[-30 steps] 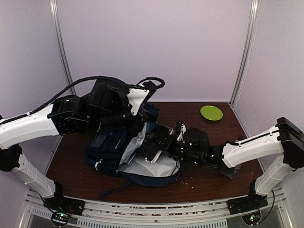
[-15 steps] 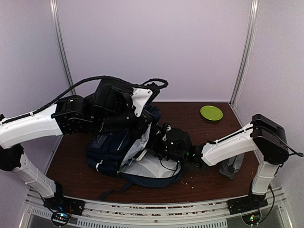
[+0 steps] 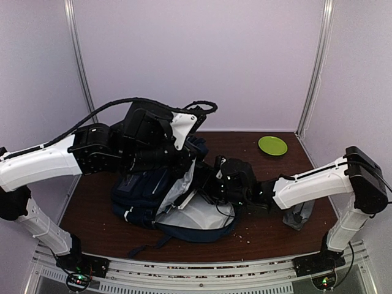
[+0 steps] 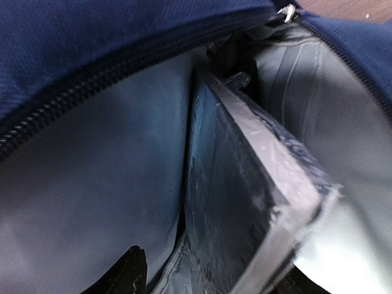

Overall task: Pack the student bag
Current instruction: Place the book in the student bag.

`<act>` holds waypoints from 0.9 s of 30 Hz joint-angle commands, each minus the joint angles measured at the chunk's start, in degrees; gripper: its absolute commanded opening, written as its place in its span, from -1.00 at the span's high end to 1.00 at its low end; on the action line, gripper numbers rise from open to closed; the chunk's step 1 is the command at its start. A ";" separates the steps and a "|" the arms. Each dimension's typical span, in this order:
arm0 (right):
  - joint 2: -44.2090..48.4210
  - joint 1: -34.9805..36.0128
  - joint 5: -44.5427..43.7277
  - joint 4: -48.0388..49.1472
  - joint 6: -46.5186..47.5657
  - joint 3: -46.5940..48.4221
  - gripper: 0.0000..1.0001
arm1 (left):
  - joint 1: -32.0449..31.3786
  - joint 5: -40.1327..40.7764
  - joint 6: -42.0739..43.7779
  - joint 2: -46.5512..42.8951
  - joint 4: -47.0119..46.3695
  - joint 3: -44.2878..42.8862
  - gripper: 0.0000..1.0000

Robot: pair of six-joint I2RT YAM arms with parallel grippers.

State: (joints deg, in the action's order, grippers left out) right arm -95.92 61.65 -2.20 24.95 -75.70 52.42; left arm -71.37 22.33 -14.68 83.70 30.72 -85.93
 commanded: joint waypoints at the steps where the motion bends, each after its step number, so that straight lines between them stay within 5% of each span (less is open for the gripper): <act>1: 3.30 -0.88 -1.11 -2.26 1.83 -2.39 -0.27 | -1.14 0.05 0.08 -0.81 -12.37 -3.98 1.00; 27: 5.77 -1.99 1.34 -5.38 4.41 -6.55 -0.11 | -1.14 -0.83 1.32 1.98 -12.90 -5.64 1.00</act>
State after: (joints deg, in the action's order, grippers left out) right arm -90.89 59.96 -0.97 20.36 -72.44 46.19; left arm -71.64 22.70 -14.35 86.17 29.71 -86.94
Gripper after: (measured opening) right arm 0.575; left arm 0.015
